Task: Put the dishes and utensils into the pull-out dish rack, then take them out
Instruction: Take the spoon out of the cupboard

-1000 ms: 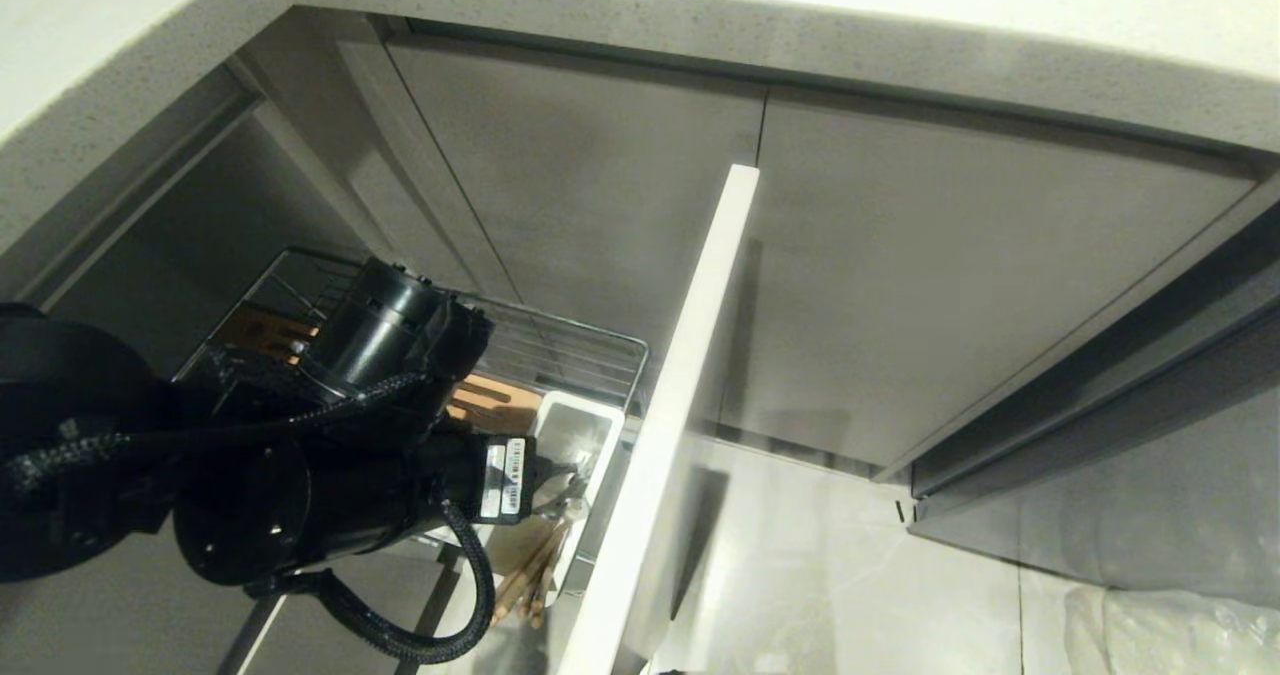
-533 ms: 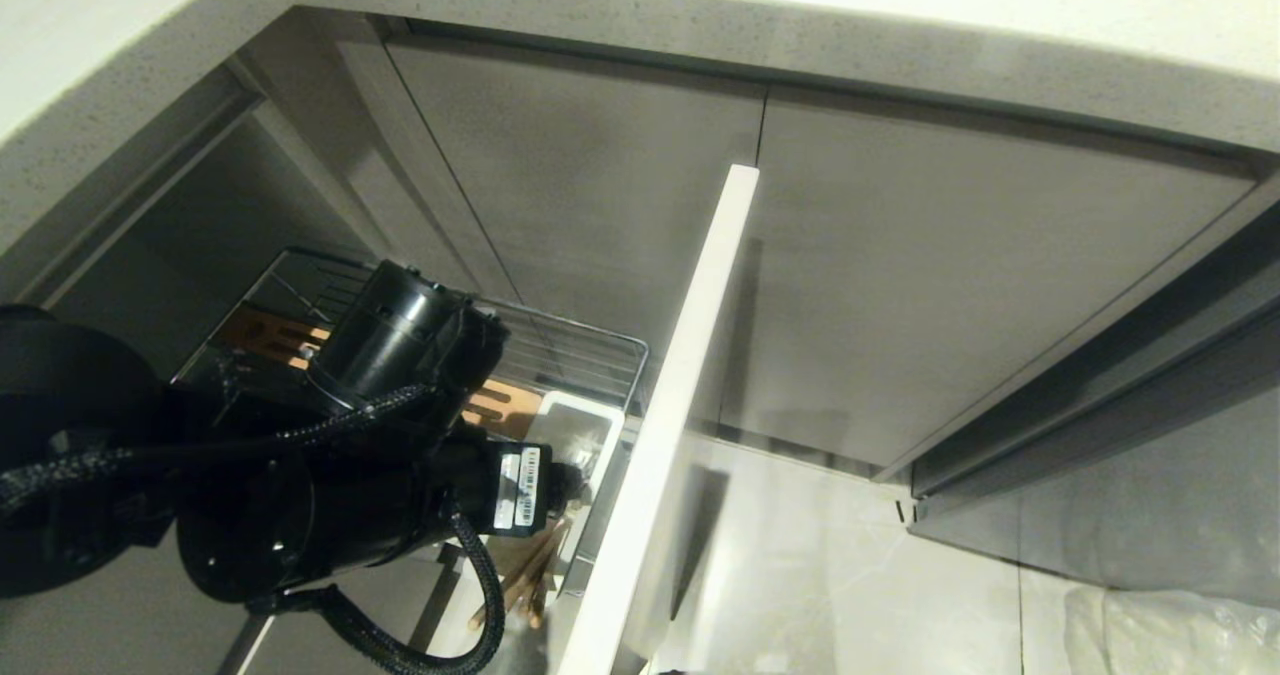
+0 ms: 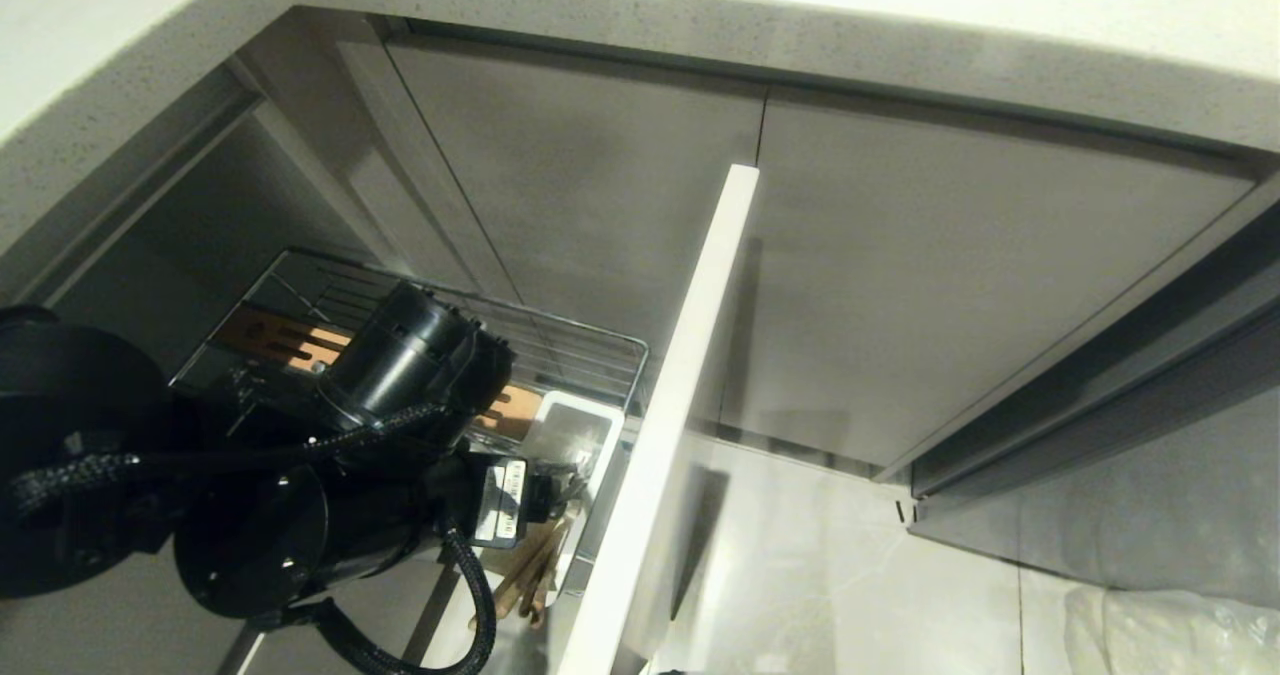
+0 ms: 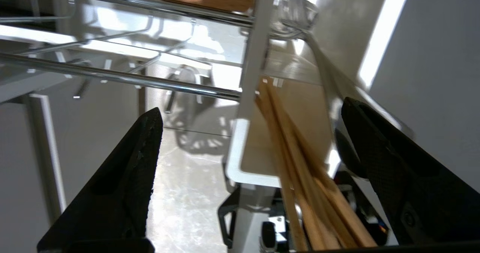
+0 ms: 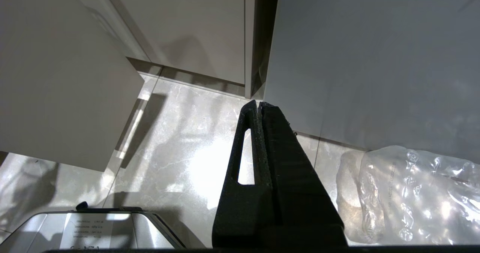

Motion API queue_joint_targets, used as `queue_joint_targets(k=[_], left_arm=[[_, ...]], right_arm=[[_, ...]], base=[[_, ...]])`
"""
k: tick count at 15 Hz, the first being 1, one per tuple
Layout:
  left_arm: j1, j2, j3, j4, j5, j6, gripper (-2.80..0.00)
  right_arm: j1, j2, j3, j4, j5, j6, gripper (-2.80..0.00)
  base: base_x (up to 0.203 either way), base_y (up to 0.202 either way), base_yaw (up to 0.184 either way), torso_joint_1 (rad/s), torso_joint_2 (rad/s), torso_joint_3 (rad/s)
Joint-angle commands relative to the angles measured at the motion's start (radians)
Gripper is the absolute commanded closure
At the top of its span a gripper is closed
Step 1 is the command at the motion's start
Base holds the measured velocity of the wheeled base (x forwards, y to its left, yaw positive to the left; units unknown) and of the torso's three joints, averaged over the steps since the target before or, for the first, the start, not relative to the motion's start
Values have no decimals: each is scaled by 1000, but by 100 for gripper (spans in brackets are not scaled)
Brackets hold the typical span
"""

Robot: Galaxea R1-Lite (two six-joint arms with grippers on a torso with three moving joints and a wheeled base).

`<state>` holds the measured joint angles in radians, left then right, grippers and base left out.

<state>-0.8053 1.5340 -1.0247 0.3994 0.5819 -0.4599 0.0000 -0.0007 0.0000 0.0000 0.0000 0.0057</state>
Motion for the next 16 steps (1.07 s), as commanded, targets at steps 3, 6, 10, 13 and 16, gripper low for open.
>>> queue_joint_targets(k=[3,6,10,13,16], left_arm=[[2,5,0,27,18,-2,-280],[5,8,-2,50,49,-3,-280],[2,6,-12,44,49,-8,-280],[6,9,-4,44,111,-5,-280],[8,10,0,44,185,-4,-280]], right_arm=[[0,1,0,0,0,0,0],[0,1,0,0,0,0,0],[0,1,0,0,0,0,0],[0,1,0,0,0,0,0],[0,1,0,0,0,0,0]], base=[[0,0,0,0,0,0],[0,0,0,0,0,0],[0,0,0,0,0,0],[0,0,0,0,0,0],[0,0,0,0,0,0]])
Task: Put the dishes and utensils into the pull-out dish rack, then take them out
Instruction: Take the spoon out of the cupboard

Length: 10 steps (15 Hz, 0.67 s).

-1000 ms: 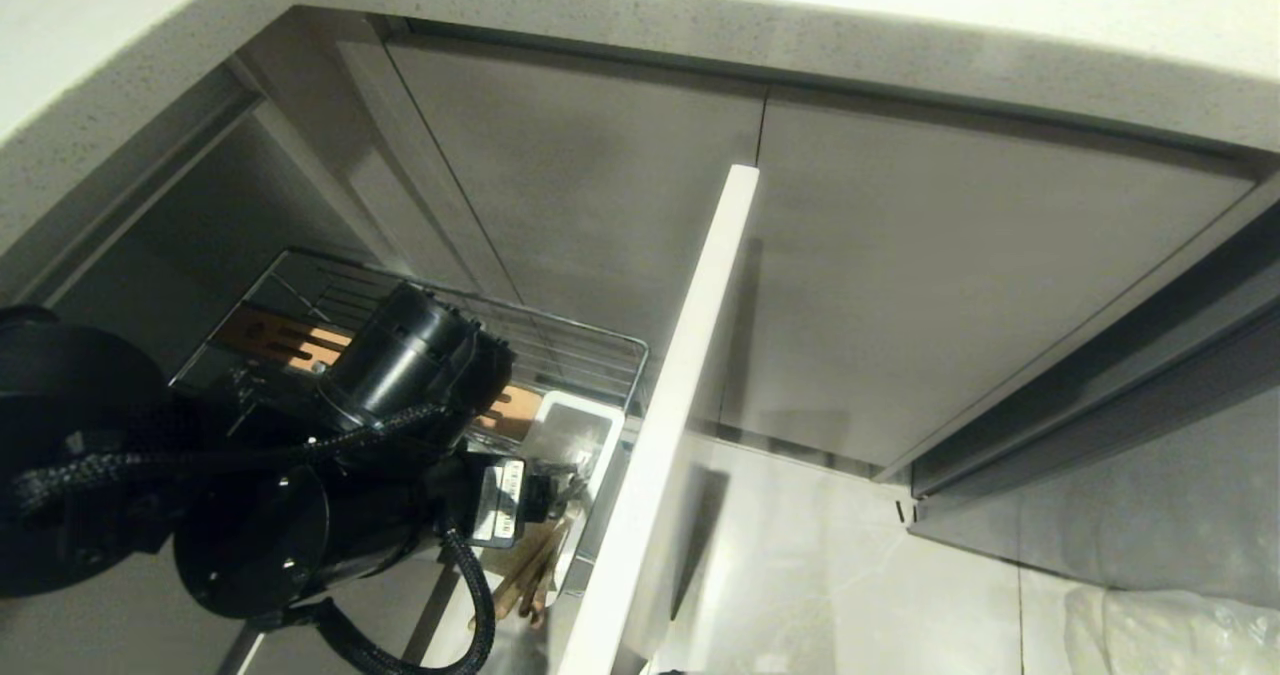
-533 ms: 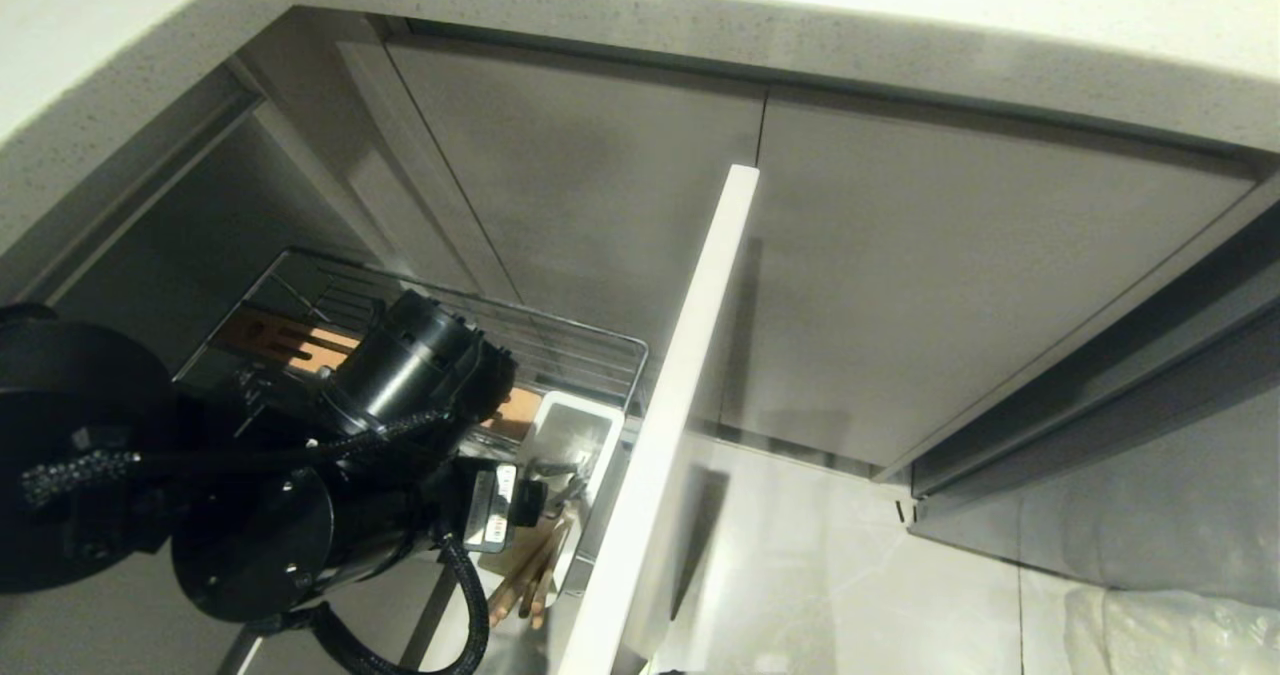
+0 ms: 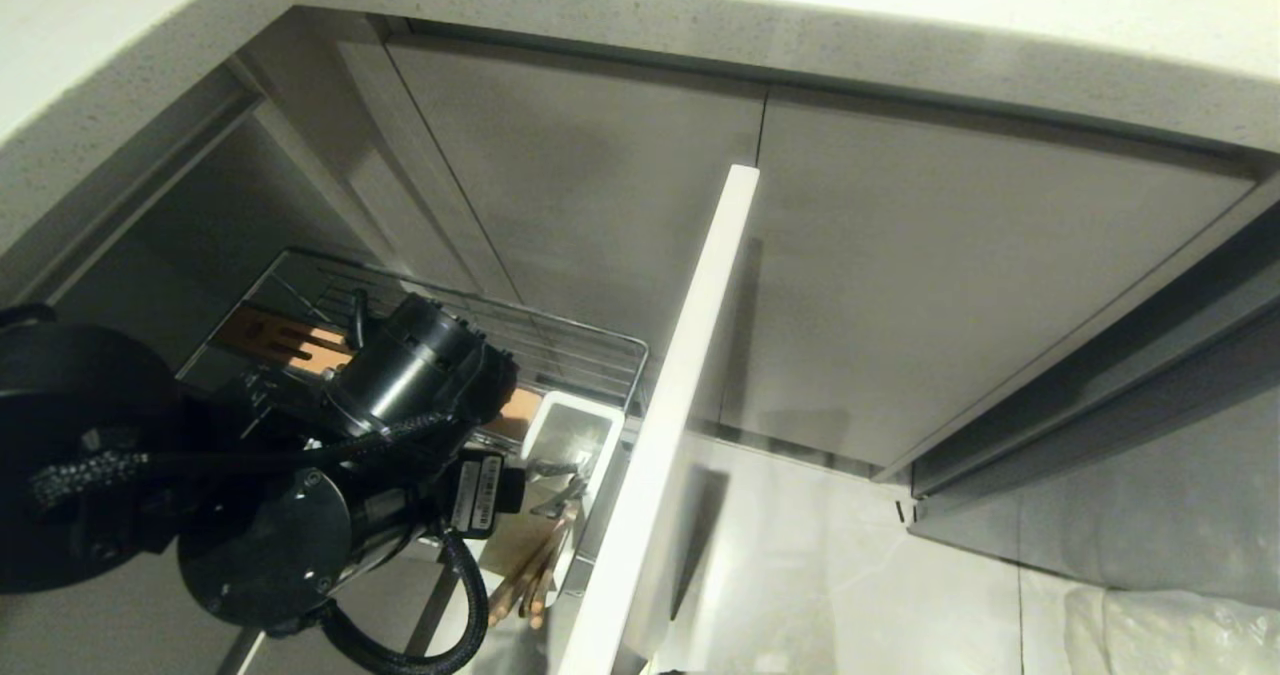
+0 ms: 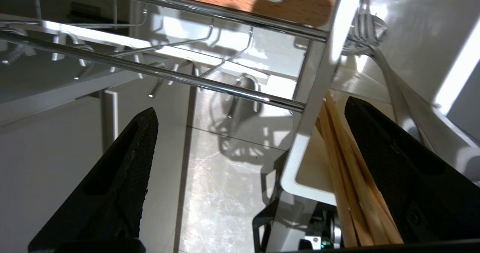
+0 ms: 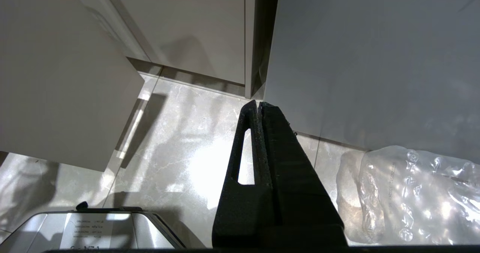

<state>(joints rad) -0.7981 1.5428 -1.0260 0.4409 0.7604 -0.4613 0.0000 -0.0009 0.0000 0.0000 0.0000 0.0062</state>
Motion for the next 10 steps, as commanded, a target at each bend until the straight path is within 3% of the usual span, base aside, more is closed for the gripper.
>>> queue_joint_targets(k=[1,7,10], left_arm=[[0,-2,-1,1,7,-5,-280],[-23,-18,-32,-99,-20,-78,-280],[-31,-15,-34,-96,-145,-94,-280]], right_arm=[[0,1,0,0,0,0,0],[0,1,0,0,0,0,0],[0,1,0,0,0,0,0]], base=[[0,0,0,0,0,0],[0,0,0,0,0,0],[0,0,0,0,0,0]])
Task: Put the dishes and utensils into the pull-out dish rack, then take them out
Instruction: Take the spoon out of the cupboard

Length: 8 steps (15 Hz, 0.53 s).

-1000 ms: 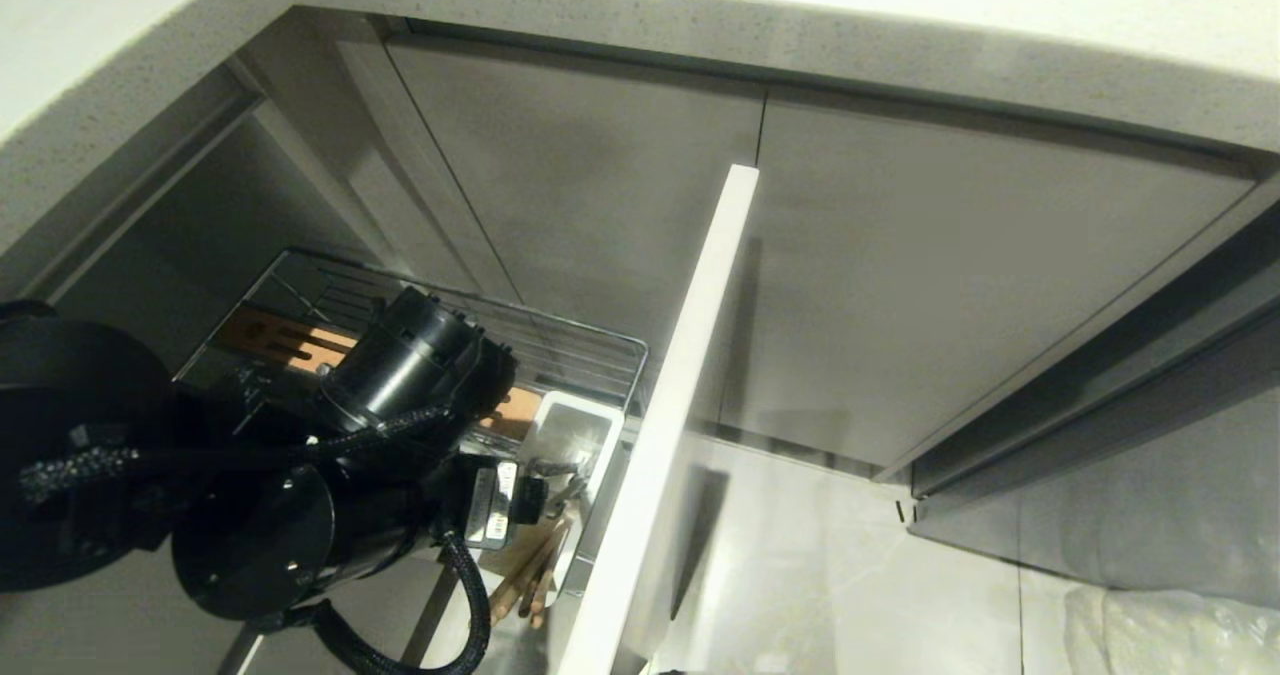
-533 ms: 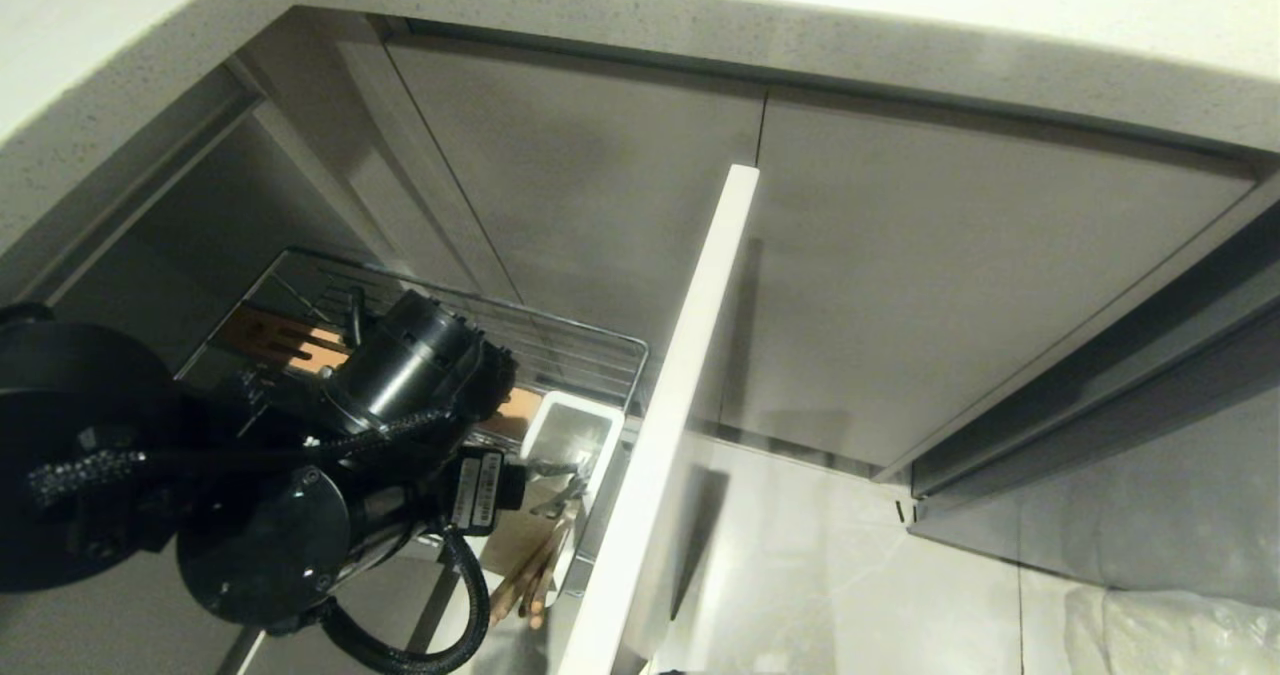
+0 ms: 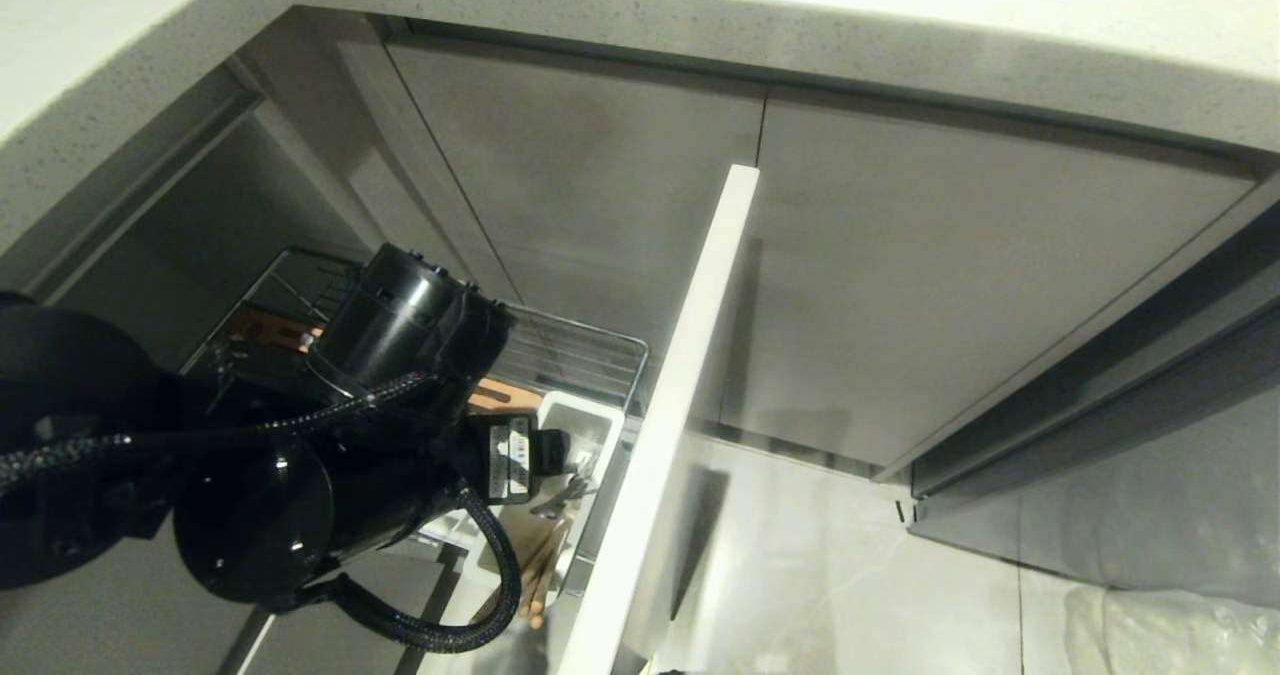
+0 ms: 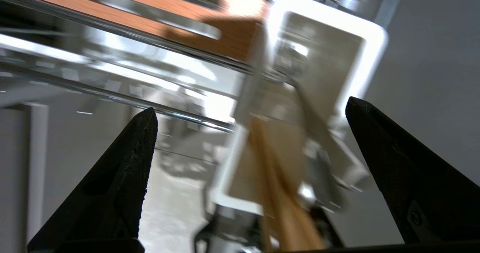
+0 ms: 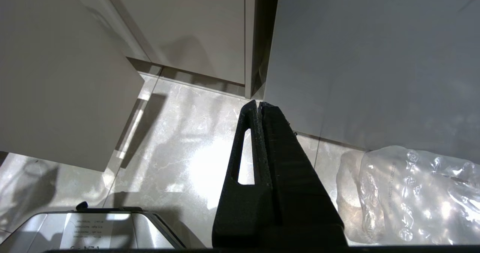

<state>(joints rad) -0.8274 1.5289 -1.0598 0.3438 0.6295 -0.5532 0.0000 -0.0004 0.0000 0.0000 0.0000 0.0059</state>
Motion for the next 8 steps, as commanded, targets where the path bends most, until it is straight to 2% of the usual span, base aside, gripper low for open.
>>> queue_joint_targets(k=[1,3,5,8], left_arm=[[-2,-1,-5,7,-80,-14,-280],[-2,2,-6,18,-143,-25,-280],[-2,13,-5,31,-148,-25,-280],[-1,42,-20,118,-146,-25,-280]], right_arm=[[0,0,0,0,0,0,0],[0,0,0,0,0,0,0],[0,0,0,0,0,0,0],[0,0,0,0,0,0,0]], base=[[0,0,0,0,0,0],[0,0,0,0,0,0],[0,0,0,0,0,0],[0,0,0,0,0,0]])
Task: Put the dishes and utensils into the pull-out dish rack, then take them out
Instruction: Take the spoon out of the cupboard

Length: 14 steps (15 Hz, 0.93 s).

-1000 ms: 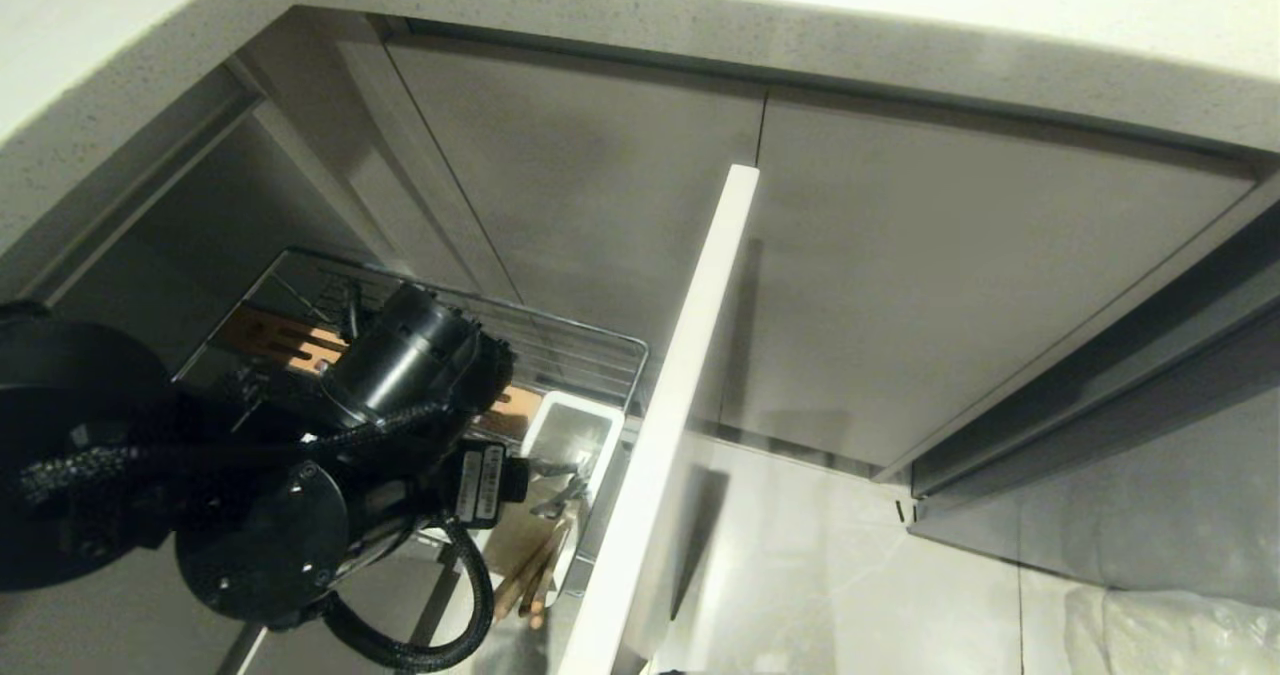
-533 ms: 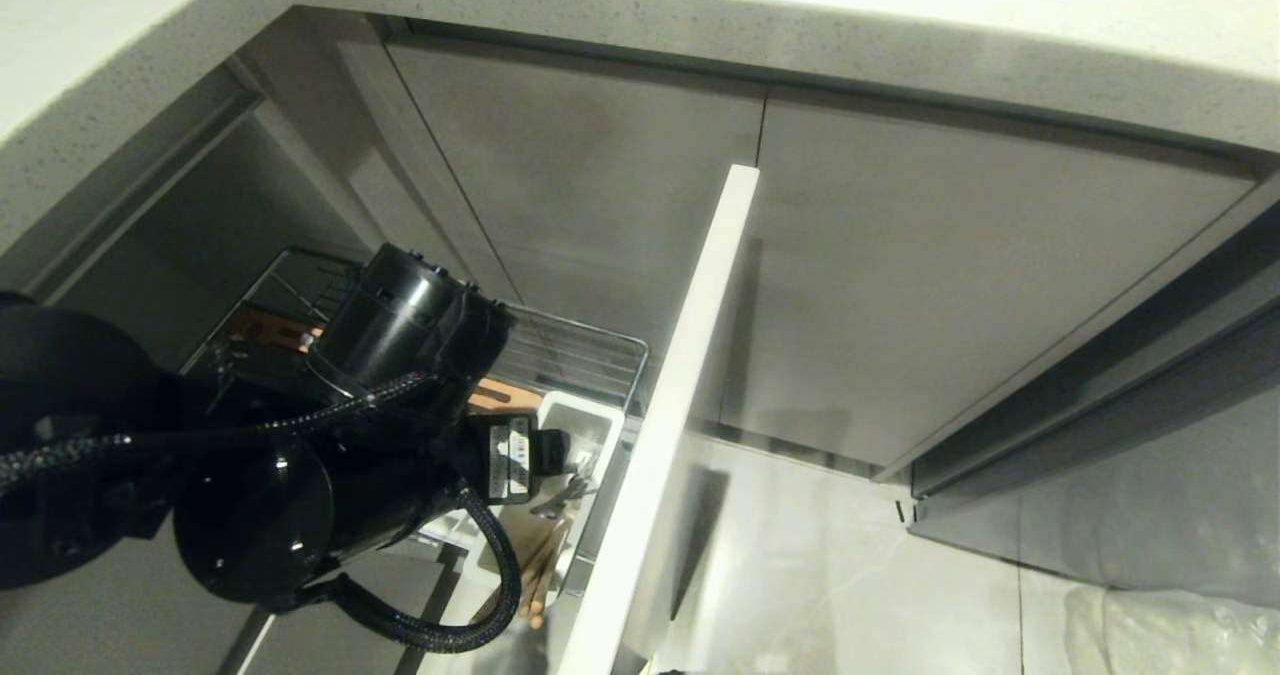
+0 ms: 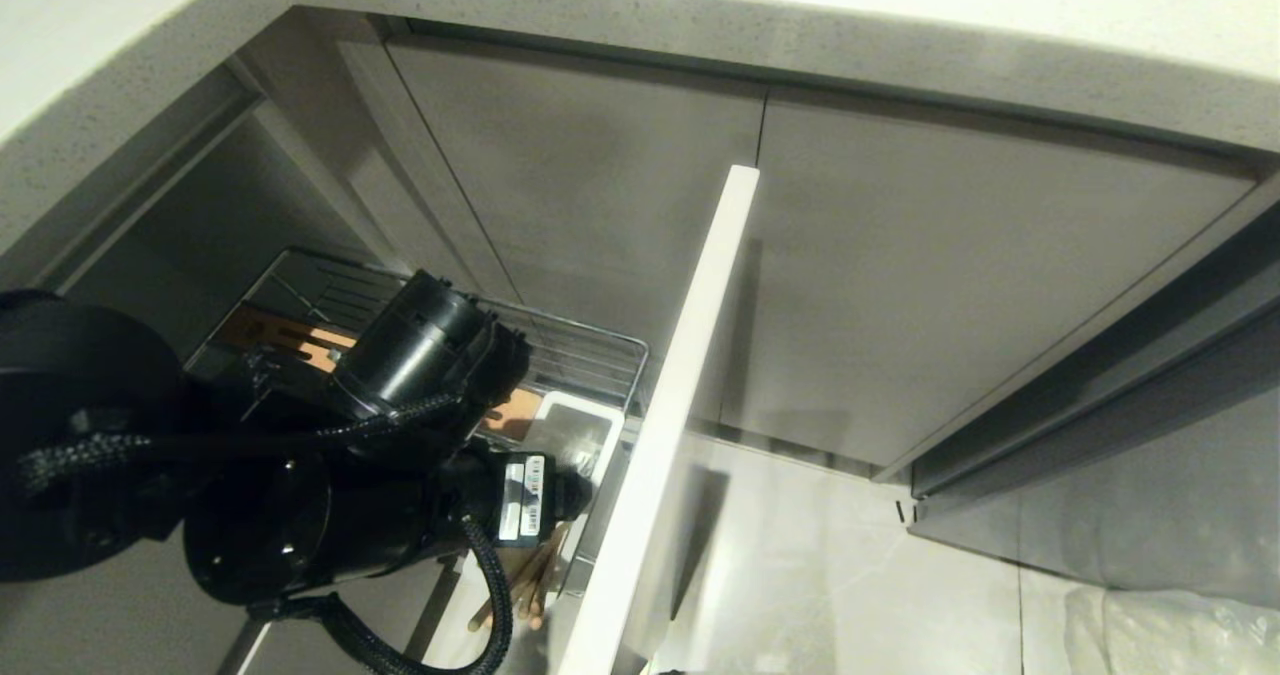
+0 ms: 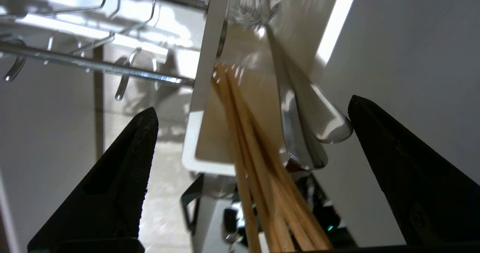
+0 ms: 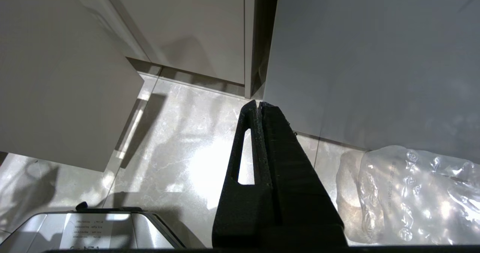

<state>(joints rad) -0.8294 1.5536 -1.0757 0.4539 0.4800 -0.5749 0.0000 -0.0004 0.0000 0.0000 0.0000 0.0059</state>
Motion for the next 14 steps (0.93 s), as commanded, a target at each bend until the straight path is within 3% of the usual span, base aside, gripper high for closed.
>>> queue_joint_targets(k=[1,4,10,14], left_arm=[[1,27,-6,28,5,-3,-280],[3,38,-4,35,51,-6,-280],[10,39,0,34,256,-6,-280],[12,37,2,31,269,-6,-280]], right_arm=[[0,0,0,0,0,0,0],[0,0,0,0,0,0,0],[0,0,0,0,0,0,0],[0,0,0,0,0,0,0]], base=[[0,0,0,0,0,0],[0,0,0,0,0,0],[0,0,0,0,0,0],[0,0,0,0,0,0]])
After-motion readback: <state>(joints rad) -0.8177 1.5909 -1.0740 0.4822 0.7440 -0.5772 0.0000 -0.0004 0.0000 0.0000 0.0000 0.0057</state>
